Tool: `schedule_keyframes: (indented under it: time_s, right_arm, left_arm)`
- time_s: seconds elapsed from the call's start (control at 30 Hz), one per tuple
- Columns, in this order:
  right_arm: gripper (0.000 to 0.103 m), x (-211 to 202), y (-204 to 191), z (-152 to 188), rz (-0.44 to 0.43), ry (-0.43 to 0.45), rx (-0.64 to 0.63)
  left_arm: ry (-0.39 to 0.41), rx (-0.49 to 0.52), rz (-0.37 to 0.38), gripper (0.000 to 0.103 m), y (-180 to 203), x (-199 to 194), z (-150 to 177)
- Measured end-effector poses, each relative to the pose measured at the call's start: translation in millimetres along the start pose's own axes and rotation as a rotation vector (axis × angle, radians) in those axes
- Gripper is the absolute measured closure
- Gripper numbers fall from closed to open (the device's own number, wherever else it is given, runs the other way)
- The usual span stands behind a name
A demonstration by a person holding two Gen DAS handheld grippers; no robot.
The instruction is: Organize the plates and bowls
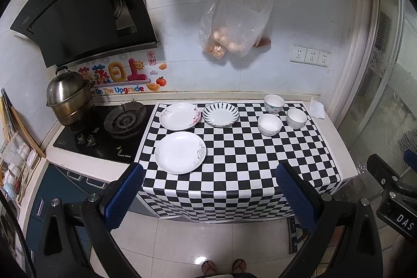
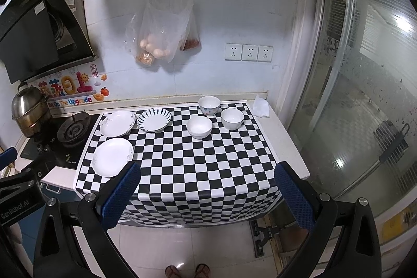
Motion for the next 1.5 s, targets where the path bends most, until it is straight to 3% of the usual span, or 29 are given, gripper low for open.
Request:
schedule_keyframes:
  time_s: [1.5]
  right_arm:
    - [0.0,-6.1,-7.3,2.5,-0.021,0.006,0.011]
  left_arm:
    - [0.022,-0.007,-0.01,0.0,-11.7,-11.8,-4.9]
Point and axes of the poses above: each gripper's, at about its wrist camera, not at the fingertips, and x roughly the way its jaws point, y to its right, z to its underside, the point moved 7 cm from there along x, roughly the way its jaws point, and after that the axes turned 10 degrees about -z, right-handed, at the moved point
